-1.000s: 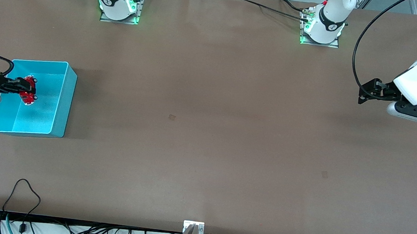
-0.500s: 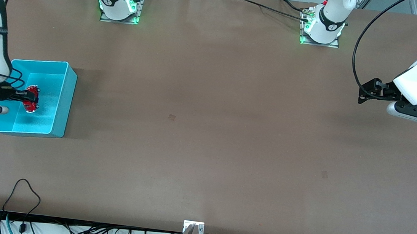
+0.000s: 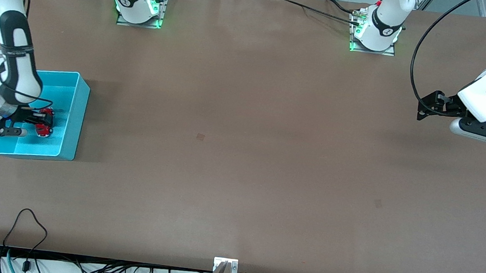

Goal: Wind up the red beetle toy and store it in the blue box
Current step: 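Lower the car into the cyan box and open the right gripper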

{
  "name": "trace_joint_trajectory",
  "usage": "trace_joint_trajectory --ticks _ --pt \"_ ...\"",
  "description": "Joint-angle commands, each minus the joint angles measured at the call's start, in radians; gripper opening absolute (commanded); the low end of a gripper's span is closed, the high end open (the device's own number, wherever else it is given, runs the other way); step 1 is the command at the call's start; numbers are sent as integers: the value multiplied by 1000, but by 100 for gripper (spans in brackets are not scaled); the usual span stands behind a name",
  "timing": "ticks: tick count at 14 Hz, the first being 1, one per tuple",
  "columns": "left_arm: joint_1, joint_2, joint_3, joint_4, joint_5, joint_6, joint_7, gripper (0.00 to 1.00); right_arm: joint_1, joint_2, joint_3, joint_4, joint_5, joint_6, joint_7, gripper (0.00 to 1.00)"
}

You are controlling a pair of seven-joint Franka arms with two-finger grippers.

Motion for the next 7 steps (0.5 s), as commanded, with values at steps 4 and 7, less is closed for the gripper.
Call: trace_joint_trajectory --ticks 4,7 --pt "-4 -9 -3 5 18 -16 -10 100 -3 -29 4 -31 3 0 1 100" --pt "-4 -11 -5 5 18 -17 -12 100 11 -94 4 -14 7 -92 23 100"
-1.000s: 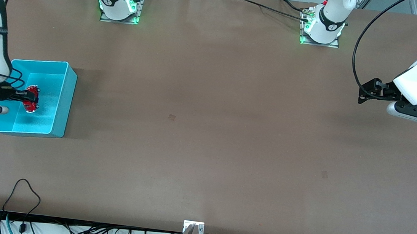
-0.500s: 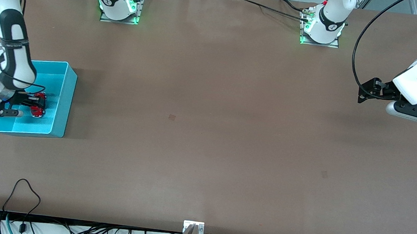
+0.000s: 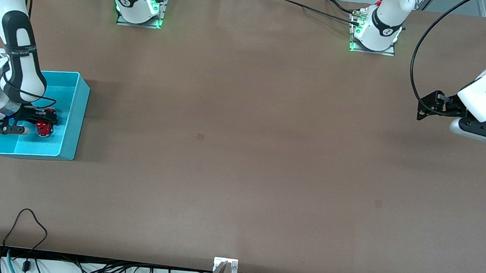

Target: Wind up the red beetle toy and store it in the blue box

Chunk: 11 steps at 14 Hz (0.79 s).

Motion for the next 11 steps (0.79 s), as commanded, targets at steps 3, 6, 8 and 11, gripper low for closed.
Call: trace_joint_trajectory --ticks 3,6,8,11 --pt "-4 -11 -12 5 18 -25 -12 100 11 -142 2 13 0 -116 30 100" --pt "-2 -9 -12 5 18 -26 -12 100 29 -185 0 145 -14 -314 33 100" --pt "-2 -9 -12 5 18 -26 -12 100 46 -189 -2 313 -22 -511 38 100" --pt "-2 -11 -13 5 18 -26 -10 100 78 -192 3 487 -2 -695 114 100"
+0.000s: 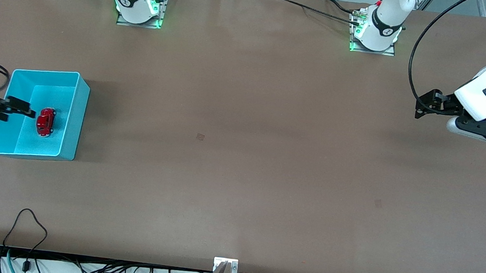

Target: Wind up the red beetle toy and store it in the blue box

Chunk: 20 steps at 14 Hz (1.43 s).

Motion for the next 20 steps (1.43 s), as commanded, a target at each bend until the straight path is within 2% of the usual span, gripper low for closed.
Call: trace_joint_trajectory --ticks 1,8,12,13,15,17,18,20 --pt "-2 -10 -7 5 18 -15 -12 100 54 -2 0 121 0 -118 109 100" --pt "-2 -9 -10 5 18 -15 -12 100 219 -111 -5 126 -25 -328 650 100" --pt "-2 -9 -10 5 18 -15 -10 100 209 -141 -2 126 -135 -335 642 100" --pt "-2 -10 -10 5 18 -17 -12 100 177 -145 6 126 -143 -330 624 100" --pt "-2 -10 -10 5 18 -20 -12 100 62 -149 122 126 -169 -329 597 100" --pt "-3 -10 -11 6 18 -23 -12 100 -82 -167 330 126 -329 -322 590 100" --pt "-2 -10 -11 5 18 -25 -12 100 -131 -181 407 120 -368 -316 591 100" --pt "-2 -10 -10 5 18 -25 -12 100 -155 -194 437 108 -364 -315 594 100"
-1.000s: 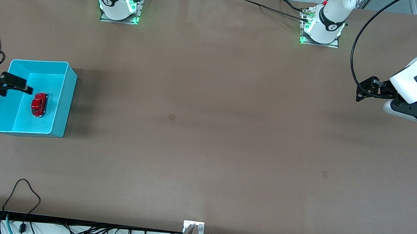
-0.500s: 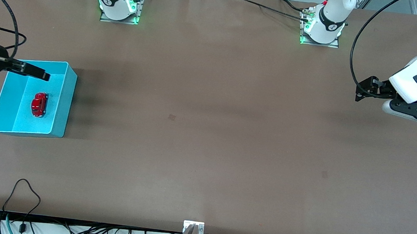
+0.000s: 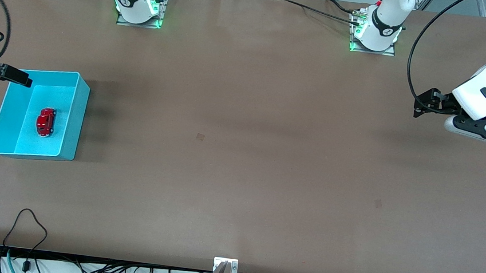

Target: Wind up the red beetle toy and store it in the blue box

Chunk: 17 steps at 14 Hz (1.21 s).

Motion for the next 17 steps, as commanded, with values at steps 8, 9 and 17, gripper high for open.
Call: trace_joint_trajectory --ticks 8,9,17 --pt "-3 -11 -7 5 20 -19 -12 100 -48 -192 55 -259 0 135 -37 100" --pt "-3 -11 -8 5 20 -19 -12 100 -54 -201 49 -261 13 130 -84 100" --pt "-2 -10 -16 6 20 -19 -12 100 -57 -222 36 -249 43 115 -65 100"
